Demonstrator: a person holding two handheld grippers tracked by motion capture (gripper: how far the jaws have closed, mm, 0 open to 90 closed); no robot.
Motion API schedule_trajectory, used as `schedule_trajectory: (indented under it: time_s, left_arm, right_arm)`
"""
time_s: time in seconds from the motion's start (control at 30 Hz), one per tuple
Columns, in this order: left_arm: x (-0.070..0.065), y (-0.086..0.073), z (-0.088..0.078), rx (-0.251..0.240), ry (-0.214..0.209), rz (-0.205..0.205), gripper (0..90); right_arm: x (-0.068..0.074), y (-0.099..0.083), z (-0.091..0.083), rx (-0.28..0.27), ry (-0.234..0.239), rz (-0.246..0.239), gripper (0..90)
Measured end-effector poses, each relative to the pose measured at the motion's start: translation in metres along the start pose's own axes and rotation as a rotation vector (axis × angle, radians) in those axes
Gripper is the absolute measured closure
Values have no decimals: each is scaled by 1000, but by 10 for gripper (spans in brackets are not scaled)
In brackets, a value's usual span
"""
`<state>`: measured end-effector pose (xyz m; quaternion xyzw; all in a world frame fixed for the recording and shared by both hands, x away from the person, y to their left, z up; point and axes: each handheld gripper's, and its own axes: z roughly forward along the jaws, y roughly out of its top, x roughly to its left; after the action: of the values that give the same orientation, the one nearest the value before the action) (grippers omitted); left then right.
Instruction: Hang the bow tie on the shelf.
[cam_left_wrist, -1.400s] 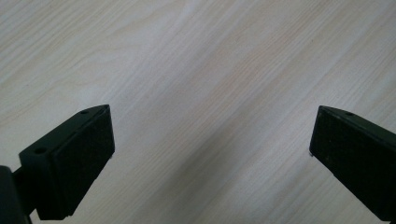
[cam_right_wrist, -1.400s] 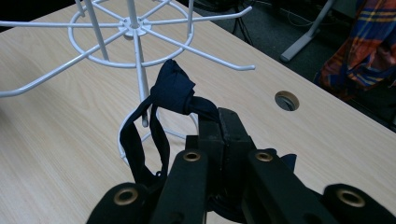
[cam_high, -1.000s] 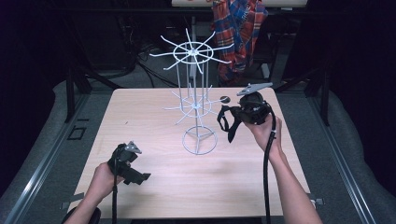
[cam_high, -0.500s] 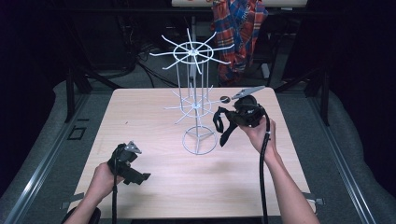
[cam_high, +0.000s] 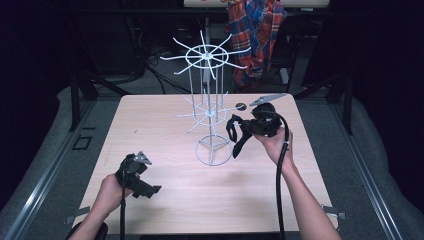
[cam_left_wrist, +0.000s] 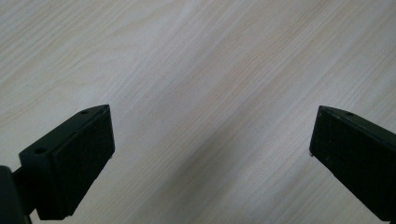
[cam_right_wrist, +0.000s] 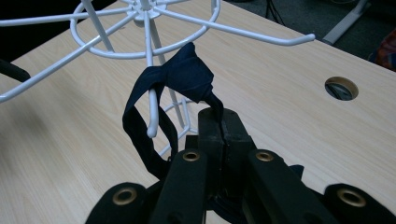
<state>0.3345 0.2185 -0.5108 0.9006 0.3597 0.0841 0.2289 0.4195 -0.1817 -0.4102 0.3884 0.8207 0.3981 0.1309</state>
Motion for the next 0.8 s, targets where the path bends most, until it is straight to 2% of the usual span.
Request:
schedule_trajectory:
  time_s: [0.17, 0.33, 0.67, 0.8]
  left_arm:
    - [0, 0, 0, 2, -6, 1, 0]
    - [0, 0, 0, 3, -7, 1, 1]
    - [0, 0, 0, 0, -8, 2, 0]
    - [0, 0, 0, -2, -10, 2, 0]
  right_arm:
    - [0, 0, 0, -7, 11, 10, 888]
    - [2, 1, 1, -8, 11, -7, 887]
    - [4, 1, 7, -24, 37, 2, 886]
    - [6, 0, 12, -10, 41, -1, 886]
